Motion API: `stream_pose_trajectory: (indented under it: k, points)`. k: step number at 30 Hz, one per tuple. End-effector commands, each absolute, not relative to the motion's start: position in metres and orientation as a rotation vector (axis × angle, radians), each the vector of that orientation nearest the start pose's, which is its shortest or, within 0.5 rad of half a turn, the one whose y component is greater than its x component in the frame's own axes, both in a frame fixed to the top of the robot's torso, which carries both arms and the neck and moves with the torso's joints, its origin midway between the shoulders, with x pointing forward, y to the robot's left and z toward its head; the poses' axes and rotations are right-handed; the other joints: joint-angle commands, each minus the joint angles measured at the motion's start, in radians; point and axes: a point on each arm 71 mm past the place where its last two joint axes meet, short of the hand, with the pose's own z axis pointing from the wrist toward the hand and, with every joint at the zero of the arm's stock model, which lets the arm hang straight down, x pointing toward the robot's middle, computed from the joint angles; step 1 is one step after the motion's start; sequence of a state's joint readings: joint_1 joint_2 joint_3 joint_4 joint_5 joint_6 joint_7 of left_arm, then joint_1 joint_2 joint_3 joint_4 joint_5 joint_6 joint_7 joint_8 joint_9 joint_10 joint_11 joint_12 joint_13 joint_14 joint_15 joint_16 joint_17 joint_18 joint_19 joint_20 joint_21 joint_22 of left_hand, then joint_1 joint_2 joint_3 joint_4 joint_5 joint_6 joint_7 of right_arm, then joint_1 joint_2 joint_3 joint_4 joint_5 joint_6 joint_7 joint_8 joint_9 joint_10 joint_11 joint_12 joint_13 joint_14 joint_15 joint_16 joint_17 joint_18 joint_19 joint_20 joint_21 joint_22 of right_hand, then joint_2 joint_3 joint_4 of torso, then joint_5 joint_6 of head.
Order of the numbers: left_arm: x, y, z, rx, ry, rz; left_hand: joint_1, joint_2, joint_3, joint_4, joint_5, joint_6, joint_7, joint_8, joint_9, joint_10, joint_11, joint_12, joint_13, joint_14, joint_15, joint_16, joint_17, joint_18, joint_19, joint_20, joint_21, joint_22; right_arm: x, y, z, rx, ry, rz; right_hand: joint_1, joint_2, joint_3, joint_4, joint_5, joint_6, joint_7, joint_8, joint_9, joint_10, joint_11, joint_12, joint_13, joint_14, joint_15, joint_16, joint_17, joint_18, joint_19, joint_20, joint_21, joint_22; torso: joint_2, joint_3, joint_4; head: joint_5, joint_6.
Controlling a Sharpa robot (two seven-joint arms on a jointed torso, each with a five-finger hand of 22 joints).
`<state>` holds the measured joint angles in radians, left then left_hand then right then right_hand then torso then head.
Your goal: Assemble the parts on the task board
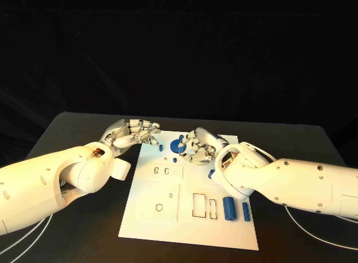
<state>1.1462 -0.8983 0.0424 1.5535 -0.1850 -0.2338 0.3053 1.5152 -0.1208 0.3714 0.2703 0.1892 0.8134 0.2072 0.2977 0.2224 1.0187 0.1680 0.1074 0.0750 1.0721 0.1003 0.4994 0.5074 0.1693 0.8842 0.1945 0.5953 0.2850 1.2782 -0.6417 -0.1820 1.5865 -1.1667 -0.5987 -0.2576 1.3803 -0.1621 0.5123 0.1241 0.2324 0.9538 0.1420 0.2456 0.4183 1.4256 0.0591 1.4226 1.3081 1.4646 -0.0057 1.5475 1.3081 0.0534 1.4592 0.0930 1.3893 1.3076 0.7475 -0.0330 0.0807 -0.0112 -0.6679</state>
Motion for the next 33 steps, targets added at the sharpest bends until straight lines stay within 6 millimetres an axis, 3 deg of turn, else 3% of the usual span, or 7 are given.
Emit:
stream_pose_trajectory:
  k: [1, 4, 13, 33]
  points:
    - [0.482, 0.219, -0.173, -0.968, 1.525, -1.551, 0.002, -0.009, 0.005, 0.001, -0.006, -0.009, 0.032, 0.004, 0.001, -0.002, 0.003, -0.003, 0.001, -0.007, -0.002, 0.005, 0.001, 0.012, -0.007, 0.002, 0.005, 0.001, 0.462, -0.094, -0.189, 0.077, 1.655, 0.792, -0.011, 0.003, 0.004, 0.000, 0.001, 0.006, -0.002, 0.001, 0.002, 0.006, -0.002, 0.006, 0.093, 0.093, -0.008, 0.003, 0.204, -0.008, 0.008, 0.000, 0.003, 0.137, 0.001, -0.0003, -0.0023, 0.004, -0.004]
    - [0.483, 0.218, -0.173, -0.967, 1.526, -1.554, 0.002, -0.009, 0.005, 0.001, -0.006, -0.009, 0.032, 0.004, 0.001, -0.002, 0.003, -0.003, 0.001, -0.007, -0.002, 0.005, 0.001, 0.012, -0.007, 0.002, 0.005, 0.001, 0.459, -0.087, -0.195, 0.060, 1.682, 0.783, -0.016, 0.001, 0.004, 0.001, 0.001, 0.005, -0.002, 0.002, 0.003, 0.006, -0.002, 0.006, 0.093, 0.093, -0.007, 0.003, 0.204, -0.008, 0.008, 0.000, 0.003, 0.137, 0.001, 0.0006, -0.0005, 0.007, -0.015]
    - [0.482, 0.216, -0.173, -0.964, 1.527, -1.560, 0.002, -0.009, 0.005, 0.001, -0.006, -0.009, 0.032, 0.004, 0.001, -0.002, 0.003, -0.003, 0.001, -0.007, -0.002, 0.005, 0.001, 0.012, -0.007, 0.002, 0.005, 0.001, 0.452, -0.074, -0.208, 0.018, 1.732, 0.773, -0.024, -0.003, 0.004, 0.002, 0.001, 0.003, -0.001, 0.002, 0.003, 0.004, -0.001, 0.004, 0.090, 0.093, -0.007, 0.003, 0.203, -0.008, 0.008, 0.000, 0.002, 0.137, 0.002, 0.0013, -0.0002, 0.015, -0.026]
    - [0.483, 0.216, -0.173, -0.964, 1.529, -1.561, 0.002, -0.010, 0.006, -0.001, -0.006, -0.009, 0.032, 0.004, 0.002, -0.002, 0.003, -0.003, 0.001, -0.008, -0.002, 0.006, 0.002, 0.012, -0.008, 0.001, 0.006, 0.002, 0.449, -0.065, -0.224, -0.036, 1.768, 0.746, -0.025, -0.006, 0.005, -0.001, 0.001, 0.003, -0.002, 0.003, 0.003, 0.004, -0.002, 0.004, 0.090, 0.092, -0.007, 0.003, 0.202, -0.007, 0.007, 0.000, 0.001, 0.136, 0.001, 0.0007, -0.0005, 0.023, -0.030]
